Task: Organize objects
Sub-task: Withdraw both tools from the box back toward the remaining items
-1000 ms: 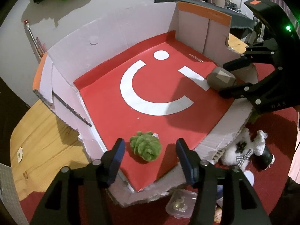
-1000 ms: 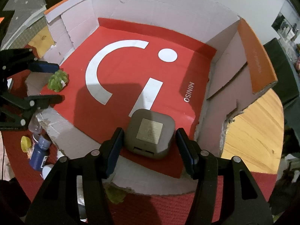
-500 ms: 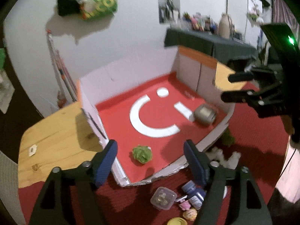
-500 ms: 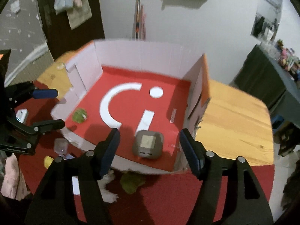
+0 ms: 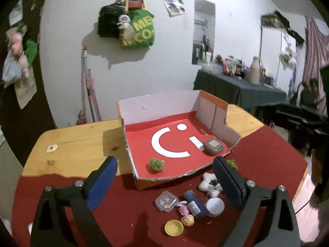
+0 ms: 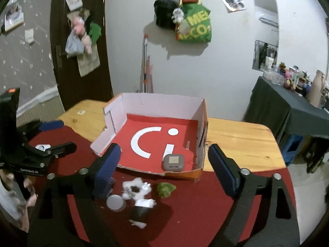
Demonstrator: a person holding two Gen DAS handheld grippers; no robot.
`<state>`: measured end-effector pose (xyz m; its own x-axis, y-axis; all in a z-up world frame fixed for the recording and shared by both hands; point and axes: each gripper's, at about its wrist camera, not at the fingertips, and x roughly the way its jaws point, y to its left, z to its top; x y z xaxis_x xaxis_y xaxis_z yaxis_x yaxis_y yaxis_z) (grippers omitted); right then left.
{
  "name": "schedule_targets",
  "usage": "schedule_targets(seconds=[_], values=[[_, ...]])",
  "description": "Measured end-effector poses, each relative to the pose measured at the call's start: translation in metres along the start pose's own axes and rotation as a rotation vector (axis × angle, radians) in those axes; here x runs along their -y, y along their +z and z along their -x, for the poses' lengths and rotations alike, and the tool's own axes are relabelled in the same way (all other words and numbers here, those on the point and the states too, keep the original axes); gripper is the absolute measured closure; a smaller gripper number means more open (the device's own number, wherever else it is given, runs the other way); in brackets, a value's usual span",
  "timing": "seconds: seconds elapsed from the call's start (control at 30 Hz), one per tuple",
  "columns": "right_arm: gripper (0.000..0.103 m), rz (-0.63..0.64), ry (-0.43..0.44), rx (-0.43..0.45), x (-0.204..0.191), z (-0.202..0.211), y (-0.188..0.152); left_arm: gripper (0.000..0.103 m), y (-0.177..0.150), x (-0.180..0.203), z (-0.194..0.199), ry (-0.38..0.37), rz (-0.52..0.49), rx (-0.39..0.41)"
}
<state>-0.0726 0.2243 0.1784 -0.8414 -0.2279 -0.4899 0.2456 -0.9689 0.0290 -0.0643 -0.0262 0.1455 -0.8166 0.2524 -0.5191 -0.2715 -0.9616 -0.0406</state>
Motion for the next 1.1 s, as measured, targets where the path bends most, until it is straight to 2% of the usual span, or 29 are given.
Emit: schedule_targets(seconds=[0.2, 0.27, 0.43, 0.53, 0.67, 0.9, 1.1], values=[[0.006, -0.007, -0.075, 0.067, -0.012, 0.025, -0.025, 0.0, -0.02, 0.003, 0.019, 0.072, 0.057, 0.066], [0.003, -0.022, -0.087, 0.075, -0.014, 0.029, -0.036, 0.0, -0.026, 0.007, 0.02, 0.092, 0.053, 0.068], [0.003, -0.035, -0.146, 0.111, -0.021, 0.034, -0.064, 0.0, -0.05, 0.014, 0.024, 0.126, 0.072, 0.072], [0.002, -0.08, -0.143, 0.103, -0.02, 0.031, -0.078, 0.0, -0.064, 0.016, 0.022, 0.126, 0.096, 0.06], [0.002, -0.132, -0.13, 0.054, -0.019, 0.018, -0.1, 0.0, -0.083, 0.02, 0.014, 0.131, 0.118, 0.01], [0.002, -0.136, -0.141, -0.075, -0.026, -0.013, -0.135, 0.0, -0.112, 0.025, -0.007, 0.125, 0.143, -0.086], [0.002, -0.128, -0.151, -0.133, -0.029, -0.025, -0.146, 0.0, -0.122, 0.021, -0.019, 0.133, 0.16, -0.148]])
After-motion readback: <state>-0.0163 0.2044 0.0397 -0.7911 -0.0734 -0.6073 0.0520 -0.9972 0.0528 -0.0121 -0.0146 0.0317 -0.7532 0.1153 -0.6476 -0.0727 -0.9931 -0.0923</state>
